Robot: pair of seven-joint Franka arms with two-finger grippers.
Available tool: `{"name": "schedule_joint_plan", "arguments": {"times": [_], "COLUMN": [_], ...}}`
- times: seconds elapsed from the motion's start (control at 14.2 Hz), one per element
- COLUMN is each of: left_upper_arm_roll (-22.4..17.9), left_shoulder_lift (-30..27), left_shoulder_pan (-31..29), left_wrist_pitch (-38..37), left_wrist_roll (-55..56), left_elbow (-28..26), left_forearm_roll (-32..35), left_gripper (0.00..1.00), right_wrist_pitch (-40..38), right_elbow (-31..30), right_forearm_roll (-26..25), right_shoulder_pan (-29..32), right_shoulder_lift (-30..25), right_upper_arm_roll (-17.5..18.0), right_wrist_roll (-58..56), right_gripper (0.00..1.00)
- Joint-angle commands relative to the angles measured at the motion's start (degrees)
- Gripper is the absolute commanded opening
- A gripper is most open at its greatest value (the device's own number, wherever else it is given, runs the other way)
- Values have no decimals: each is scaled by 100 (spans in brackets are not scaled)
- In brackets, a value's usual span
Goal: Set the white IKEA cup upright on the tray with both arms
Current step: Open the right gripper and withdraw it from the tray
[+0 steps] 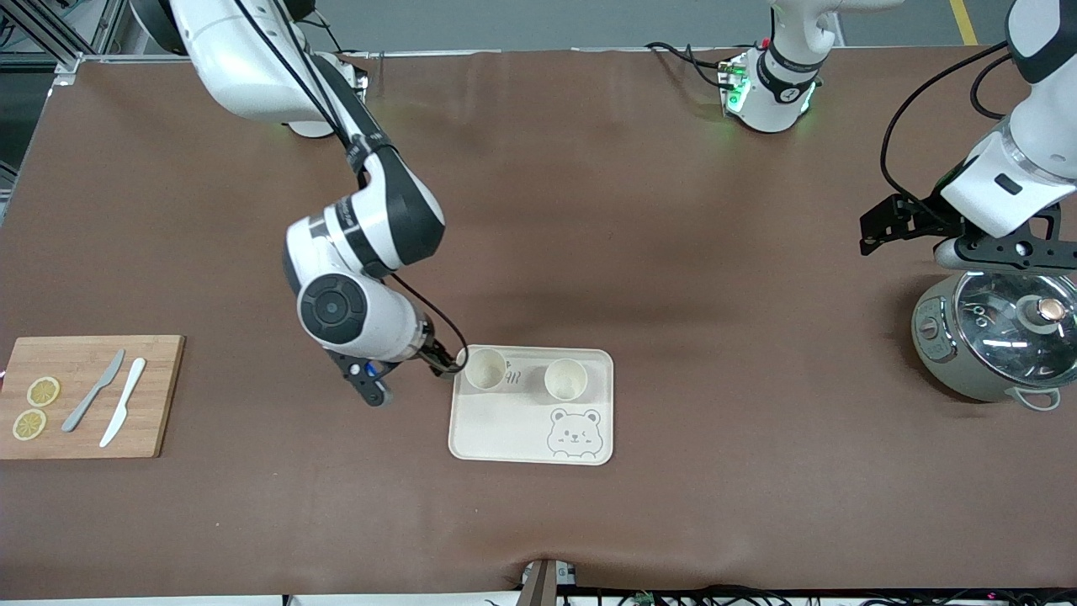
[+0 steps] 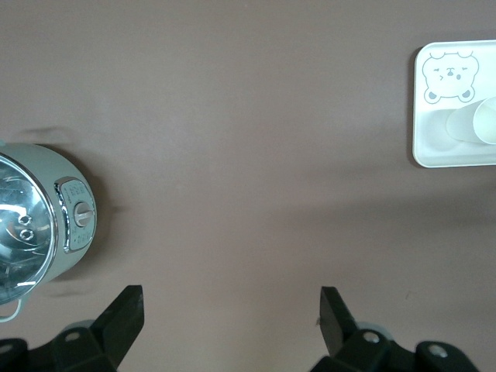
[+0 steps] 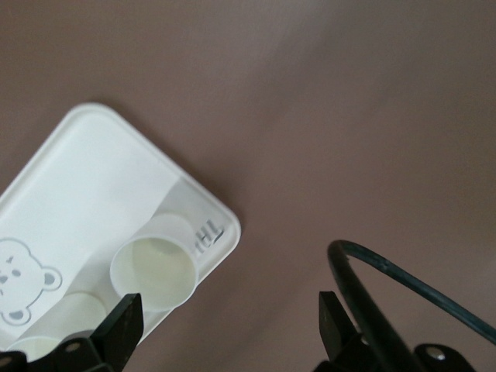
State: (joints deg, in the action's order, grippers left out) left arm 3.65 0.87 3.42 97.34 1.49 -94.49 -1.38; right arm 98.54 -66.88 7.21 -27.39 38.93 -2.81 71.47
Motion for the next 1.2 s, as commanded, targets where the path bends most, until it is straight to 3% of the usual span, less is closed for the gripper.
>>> {"name": "schedule_joint_plan", "arguments": {"times": [0.0,0.35,0.57,0.71,1.13], "left_upper_arm_roll": [49,40,40,40,49], "left_shoulder_lift": [45,36,36,36,45], "left_shoulder_pan": [-60,-60,-60,-60,-60], "left_wrist_pitch": [-31,-23,-23,-23,-23], "left_wrist_roll": [-78,-87,-87,-87,-69], "left_elbow": [124,124,124,124,124], "left_forearm_roll": [-29,-29,-29,-29,-29], "left_gripper": [100,100,100,100,100], "right_wrist_pitch": [-483,-1240,-1381,-1635,-1847], "right_elbow": [-123,-115,-114,-114,26], "right_forearm_roll": [-291,-282,-361,-378,-510], "right_shoulder_pan": [295,962,1857,2124,2450], "right_shoulder_lift": [-561,-1070,-1387,-1519,-1599], "right_upper_arm_roll": [70,219,841,870,896], "right_wrist_roll": [-422,-1748,-3607,-4551,-4959], "right_gripper": [100,100,100,100,100]}}
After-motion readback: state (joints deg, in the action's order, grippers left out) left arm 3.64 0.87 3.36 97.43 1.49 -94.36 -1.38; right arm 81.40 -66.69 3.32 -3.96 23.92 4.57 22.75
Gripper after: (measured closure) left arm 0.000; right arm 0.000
